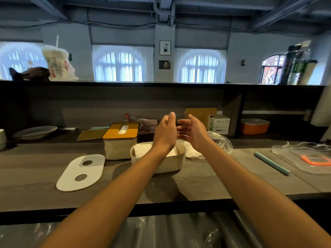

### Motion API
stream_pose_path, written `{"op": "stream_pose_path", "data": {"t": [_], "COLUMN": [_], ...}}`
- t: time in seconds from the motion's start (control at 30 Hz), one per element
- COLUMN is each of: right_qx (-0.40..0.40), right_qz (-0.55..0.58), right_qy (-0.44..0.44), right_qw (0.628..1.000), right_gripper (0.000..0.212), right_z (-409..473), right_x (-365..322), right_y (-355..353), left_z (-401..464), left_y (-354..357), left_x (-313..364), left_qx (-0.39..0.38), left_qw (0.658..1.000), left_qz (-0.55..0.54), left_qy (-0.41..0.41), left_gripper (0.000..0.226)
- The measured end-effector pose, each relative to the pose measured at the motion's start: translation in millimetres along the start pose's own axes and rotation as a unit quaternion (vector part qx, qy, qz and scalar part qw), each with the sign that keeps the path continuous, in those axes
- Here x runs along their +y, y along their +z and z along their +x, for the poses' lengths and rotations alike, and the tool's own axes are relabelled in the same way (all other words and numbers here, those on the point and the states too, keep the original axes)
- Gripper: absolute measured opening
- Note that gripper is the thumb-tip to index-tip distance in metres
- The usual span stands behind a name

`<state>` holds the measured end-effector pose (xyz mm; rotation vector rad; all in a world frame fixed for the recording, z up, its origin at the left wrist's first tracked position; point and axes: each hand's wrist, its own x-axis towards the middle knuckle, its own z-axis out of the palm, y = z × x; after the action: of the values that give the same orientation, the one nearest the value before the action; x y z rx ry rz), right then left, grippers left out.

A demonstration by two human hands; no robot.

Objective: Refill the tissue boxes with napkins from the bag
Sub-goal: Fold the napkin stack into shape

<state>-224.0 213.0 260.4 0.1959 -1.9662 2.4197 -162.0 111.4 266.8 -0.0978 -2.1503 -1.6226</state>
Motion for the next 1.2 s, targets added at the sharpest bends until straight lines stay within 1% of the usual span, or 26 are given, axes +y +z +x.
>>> {"op": "stream_pose_path", "data": {"t": [0.03,0.1,0.13,0.2,0.23,0.3,0.33,0.37,0.4,0.47,0.5,0.53,0.6,0.67,0.7,0.77,0.8,0.83,0.93,1.0,1.03,1.07,1.17,1.2], "right_qx": [0.031,0.080,0.089,0.060,0.027,-0.039,-0.055,-0.060,-0.051,-0.009,0.003,0.003,0.020,0.037,0.036,0.042,0.044,0.044,0.027,0.062,0.074,0.075,0.118,0.110], "right_qz": [-0.013,-0.085,-0.136,-0.225,-0.297,-0.454,-0.495,-0.502,-0.493,-0.477,-0.484,-0.512,-0.562,-0.564,-0.545,-0.449,-0.411,-0.391,-0.364,-0.363,-0.352,-0.343,-0.304,-0.302], "right_qy": [-0.012,-0.034,-0.041,-0.042,-0.037,-0.030,-0.035,-0.032,-0.032,-0.014,-0.006,-0.011,-0.008,-0.005,0.009,0.045,0.057,0.069,0.117,0.165,0.186,0.190,0.197,0.167], "right_qw": [0.999,0.993,0.986,0.972,0.954,0.890,0.866,0.862,0.868,0.879,0.875,0.859,0.827,0.825,0.838,0.892,0.909,0.917,0.923,0.915,0.914,0.917,0.924,0.932], "right_gripper": [0.045,0.043,0.042,0.038,0.037,0.041,0.042,0.042,0.042,0.047,0.049,0.049,0.050,0.042,0.042,0.053,0.056,0.058,0.070,0.088,0.092,0.090,0.076,0.070], "right_z": [5,16,20,27,29,33,39,42,44,49,50,53,54,61,63,63,62,63,69,79,85,90,97,98], "right_x": [2,9,12,24,32,50,59,65,67,61,58,56,49,48,47,45,43,44,45,45,46,46,51,55], "right_y": [-16,-46,-60,-85,-98,-120,-132,-139,-145,-151,-153,-157,-162,-166,-164,-157,-153,-150,-139,-125,-120,-117,-109,-112], "left_z": [0,2,4,10,13,19,24,27,32,37,38,40,46,56,60,68,70,70,71,72,72,73,73,73], "left_y": [13,38,51,76,87,110,120,129,137,147,148,149,151,155,156,158,159,160,160,160,159,159,157,157], "left_x": [0,-3,-5,-13,-17,-30,-39,-48,-59,-75,-80,-85,-93,-100,-103,-108,-111,-112,-113,-110,-109,-108,-107,-106], "left_qx": [-0.015,-0.039,-0.052,-0.080,-0.096,-0.124,-0.132,-0.131,-0.114,-0.074,-0.060,-0.049,-0.030,-0.025,-0.034,-0.044,-0.043,-0.039,-0.011,0.009,0.019,0.030,0.059,0.064], "left_qw": [1.000,0.999,0.999,0.996,0.995,0.990,0.986,0.982,0.977,0.965,0.960,0.959,0.966,0.966,0.961,0.957,0.960,0.964,0.969,0.976,0.980,0.984,0.985,0.985], "left_qz": [0.001,-0.003,-0.001,0.007,0.018,0.056,0.089,0.131,0.176,0.247,0.266,0.272,0.238,0.222,0.240,0.264,0.257,0.247,0.236,0.203,0.171,0.134,0.035,0.010], "left_qy": [0.005,0.002,-0.007,-0.025,-0.032,-0.040,-0.038,-0.035,-0.033,-0.048,-0.059,-0.068,-0.101,-0.132,-0.134,-0.113,-0.102,-0.091,-0.069,-0.083,-0.097,-0.112,-0.156,-0.161], "left_gripper": [0.048,0.049,0.051,0.053,0.054,0.055,0.055,0.056,0.057,0.064,0.069,0.072,0.075,0.068,0.061,0.045,0.039,0.035,0.030,0.029,0.030,0.031,0.033,0.032]}}
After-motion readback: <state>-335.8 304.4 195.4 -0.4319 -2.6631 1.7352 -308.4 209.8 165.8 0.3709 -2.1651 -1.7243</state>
